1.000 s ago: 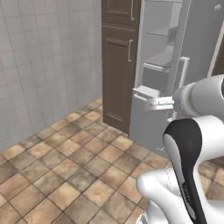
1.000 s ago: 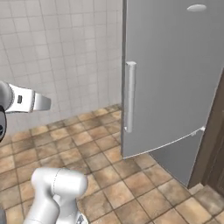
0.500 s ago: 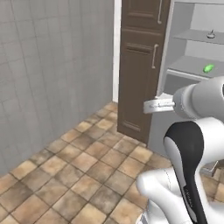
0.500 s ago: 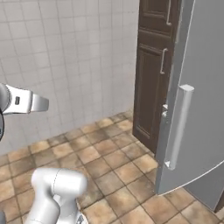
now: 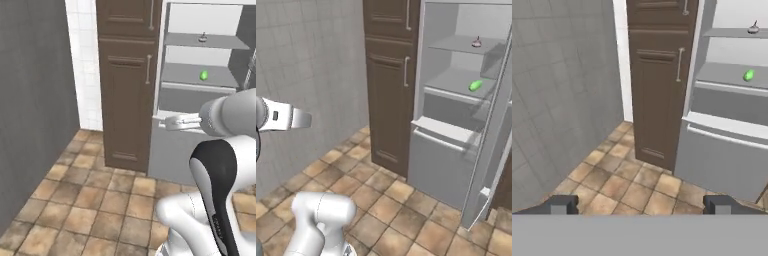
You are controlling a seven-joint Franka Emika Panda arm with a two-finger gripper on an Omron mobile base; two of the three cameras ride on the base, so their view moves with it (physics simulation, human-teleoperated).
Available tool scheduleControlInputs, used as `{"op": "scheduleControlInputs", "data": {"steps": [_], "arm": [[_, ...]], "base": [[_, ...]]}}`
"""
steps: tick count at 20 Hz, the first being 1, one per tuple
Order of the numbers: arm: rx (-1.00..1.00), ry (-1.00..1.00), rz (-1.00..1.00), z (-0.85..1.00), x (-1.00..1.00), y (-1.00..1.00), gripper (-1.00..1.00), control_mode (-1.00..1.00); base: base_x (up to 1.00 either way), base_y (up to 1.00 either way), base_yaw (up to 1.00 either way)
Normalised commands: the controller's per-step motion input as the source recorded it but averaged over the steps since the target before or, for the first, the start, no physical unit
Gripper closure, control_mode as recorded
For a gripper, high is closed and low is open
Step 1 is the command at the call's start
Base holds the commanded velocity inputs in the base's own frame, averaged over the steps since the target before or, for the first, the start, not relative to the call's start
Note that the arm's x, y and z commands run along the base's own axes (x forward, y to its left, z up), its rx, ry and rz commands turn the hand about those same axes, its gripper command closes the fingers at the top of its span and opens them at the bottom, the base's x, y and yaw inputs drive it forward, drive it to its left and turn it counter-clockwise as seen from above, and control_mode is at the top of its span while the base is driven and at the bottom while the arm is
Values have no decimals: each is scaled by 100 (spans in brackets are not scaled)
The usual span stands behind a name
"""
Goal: Retrieve the bottle and the shaker from the cabinet and place them next to the mixing bowl on the counter. Then add garlic from the fridge to the mixing bowl.
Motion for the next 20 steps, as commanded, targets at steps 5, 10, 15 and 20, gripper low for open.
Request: {"op": "scheduleControlInputs", "data": {"steps": [5,10,15,20], "arm": [[0,0,0,0,0,0,-100,100],[0,0,0,0,0,0,-100,100],[0,0,0,0,0,0,-100,100],[0,0,0,0,0,0,-100,100]], "base": [[48,52,-82],[33,30,-92],[41,14,-85],[60,2,-25]]}}
